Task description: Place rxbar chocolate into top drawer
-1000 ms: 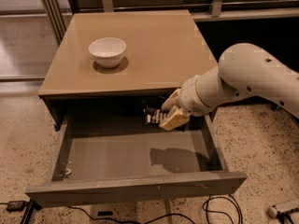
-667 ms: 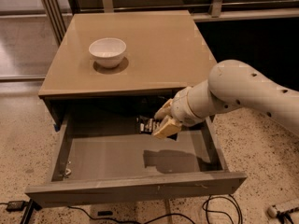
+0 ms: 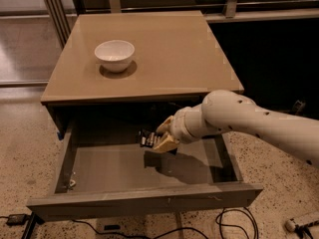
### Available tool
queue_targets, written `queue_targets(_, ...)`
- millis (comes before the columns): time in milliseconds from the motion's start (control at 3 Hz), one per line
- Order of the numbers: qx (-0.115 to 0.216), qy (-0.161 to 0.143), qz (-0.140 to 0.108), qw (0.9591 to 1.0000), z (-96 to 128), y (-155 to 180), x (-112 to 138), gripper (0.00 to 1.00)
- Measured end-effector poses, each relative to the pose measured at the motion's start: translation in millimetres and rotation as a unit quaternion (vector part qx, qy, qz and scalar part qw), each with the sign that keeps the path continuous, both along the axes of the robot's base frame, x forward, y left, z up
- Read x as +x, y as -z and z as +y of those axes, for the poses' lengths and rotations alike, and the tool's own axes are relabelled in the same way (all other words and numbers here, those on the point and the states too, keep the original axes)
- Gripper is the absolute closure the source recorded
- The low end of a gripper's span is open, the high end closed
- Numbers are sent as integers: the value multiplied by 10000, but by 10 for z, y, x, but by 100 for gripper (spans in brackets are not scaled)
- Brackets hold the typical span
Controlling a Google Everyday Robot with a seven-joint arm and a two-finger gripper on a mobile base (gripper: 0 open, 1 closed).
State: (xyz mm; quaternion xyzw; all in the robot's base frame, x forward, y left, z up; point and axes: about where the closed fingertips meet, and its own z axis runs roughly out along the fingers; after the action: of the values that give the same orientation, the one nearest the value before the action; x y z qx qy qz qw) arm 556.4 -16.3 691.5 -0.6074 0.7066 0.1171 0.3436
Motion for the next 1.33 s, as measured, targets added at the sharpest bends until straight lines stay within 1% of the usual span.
queue_targets(333,-64,223,5,9997,19,282,189,100)
queue_targets(667,-188,438,306,9984,5,754,164,100)
queue_targets(1000,-192,446,323,9983,4,772,158,100)
queue_targets(1333,-192,446,323,9983,4,772,158,82)
